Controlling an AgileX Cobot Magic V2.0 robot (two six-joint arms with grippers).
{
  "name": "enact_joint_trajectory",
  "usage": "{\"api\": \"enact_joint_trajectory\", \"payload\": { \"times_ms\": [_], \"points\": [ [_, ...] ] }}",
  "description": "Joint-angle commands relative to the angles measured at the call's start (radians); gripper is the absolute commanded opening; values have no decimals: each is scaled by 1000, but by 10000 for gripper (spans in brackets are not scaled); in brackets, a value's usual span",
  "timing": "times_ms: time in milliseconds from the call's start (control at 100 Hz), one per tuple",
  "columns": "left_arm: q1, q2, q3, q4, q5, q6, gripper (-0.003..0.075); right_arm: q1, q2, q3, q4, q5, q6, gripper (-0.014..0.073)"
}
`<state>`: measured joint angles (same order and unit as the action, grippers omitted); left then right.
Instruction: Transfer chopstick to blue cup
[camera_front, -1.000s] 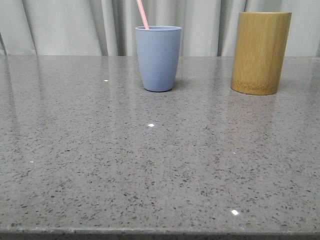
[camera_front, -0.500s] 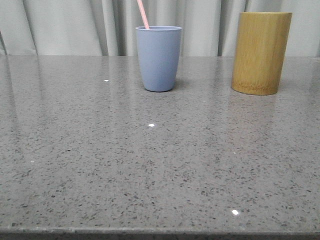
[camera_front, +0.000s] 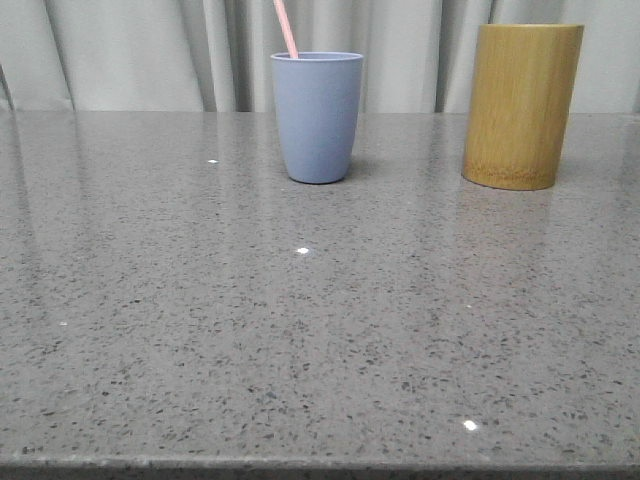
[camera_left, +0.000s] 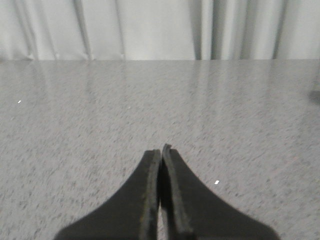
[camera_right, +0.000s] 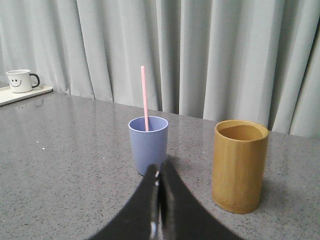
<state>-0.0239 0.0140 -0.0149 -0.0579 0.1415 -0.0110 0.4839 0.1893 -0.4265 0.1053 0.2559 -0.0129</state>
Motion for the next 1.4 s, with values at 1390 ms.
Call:
{"api": "enact_joint_trajectory", "payload": {
  "times_ms": [1390],
  "points": [
    [40, -54, 26, -2, -49, -4, -19, -6, 14, -21, -9, -87, -8, -69]
  ]
}}
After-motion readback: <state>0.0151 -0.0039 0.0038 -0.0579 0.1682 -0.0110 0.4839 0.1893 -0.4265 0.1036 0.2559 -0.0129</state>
